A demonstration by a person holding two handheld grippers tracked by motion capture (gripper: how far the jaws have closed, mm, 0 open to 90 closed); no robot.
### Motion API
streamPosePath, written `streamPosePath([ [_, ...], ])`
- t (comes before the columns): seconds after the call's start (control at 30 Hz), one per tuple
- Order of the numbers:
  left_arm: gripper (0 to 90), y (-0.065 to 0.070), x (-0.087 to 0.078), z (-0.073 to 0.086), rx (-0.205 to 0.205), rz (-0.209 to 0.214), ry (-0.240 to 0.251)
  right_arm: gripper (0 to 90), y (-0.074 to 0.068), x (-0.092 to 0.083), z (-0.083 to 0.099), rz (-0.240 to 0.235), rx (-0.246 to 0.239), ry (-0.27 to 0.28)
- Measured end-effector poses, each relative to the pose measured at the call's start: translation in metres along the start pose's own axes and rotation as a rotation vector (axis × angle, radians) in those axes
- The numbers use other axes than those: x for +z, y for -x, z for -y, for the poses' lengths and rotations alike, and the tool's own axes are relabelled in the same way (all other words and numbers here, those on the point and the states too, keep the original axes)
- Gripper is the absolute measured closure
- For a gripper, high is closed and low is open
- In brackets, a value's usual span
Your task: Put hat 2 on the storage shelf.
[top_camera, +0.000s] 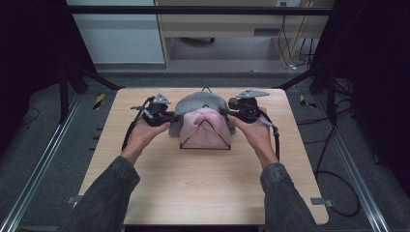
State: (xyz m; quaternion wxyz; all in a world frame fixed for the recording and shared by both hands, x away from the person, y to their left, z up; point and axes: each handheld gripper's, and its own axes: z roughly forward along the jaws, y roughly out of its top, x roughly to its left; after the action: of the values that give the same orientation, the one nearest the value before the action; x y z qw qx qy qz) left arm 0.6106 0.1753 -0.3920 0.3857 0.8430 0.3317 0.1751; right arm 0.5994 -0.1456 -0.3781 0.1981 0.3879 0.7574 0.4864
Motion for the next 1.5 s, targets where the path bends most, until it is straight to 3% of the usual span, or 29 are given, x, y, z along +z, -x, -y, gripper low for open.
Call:
streamPosePath([
  [0.1, 59.8, 0.002, -0.005, 0.000, 0.008, -0.021, 0.003, 44.0, -0.001, -0.007, 0.000, 0.016, -0.003, 0.007],
  [0.33, 45.5, 0.003, -0.019, -0.001, 0.011, -0.071, 0.007, 37.8, -0.004, -0.016, -0.004, 0.031, 0.003, 0.018],
  [0.77, 24.1, 0.010, -0.036, -0.002, 0.002, -0.082, -0.012, 24.4, -0.006, -0.026, -0.009, 0.060, 0.035, 0.001],
  [0.87, 18.7, 0.014, -0.044, -0.004, -0.001, -0.066, -0.005, 20.1, -0.006, -0.032, -0.011, 0.068, 0.045, -0.002],
  [1.17, 12.8, 0.030, -0.060, -0.002, 0.021, -0.034, 0.008, 13.7, -0.015, -0.041, -0.013, 0.083, 0.031, -0.022],
  [1.3, 11.9, 0.039, -0.068, -0.001, 0.033, -0.050, -0.010, 11.4, -0.022, -0.044, -0.015, 0.086, 0.007, -0.028],
  [1.5, 9.1, 0.047, -0.078, 0.007, 0.044, -0.029, -0.032, 8.6, -0.032, -0.055, -0.014, 0.085, -0.025, -0.037],
])
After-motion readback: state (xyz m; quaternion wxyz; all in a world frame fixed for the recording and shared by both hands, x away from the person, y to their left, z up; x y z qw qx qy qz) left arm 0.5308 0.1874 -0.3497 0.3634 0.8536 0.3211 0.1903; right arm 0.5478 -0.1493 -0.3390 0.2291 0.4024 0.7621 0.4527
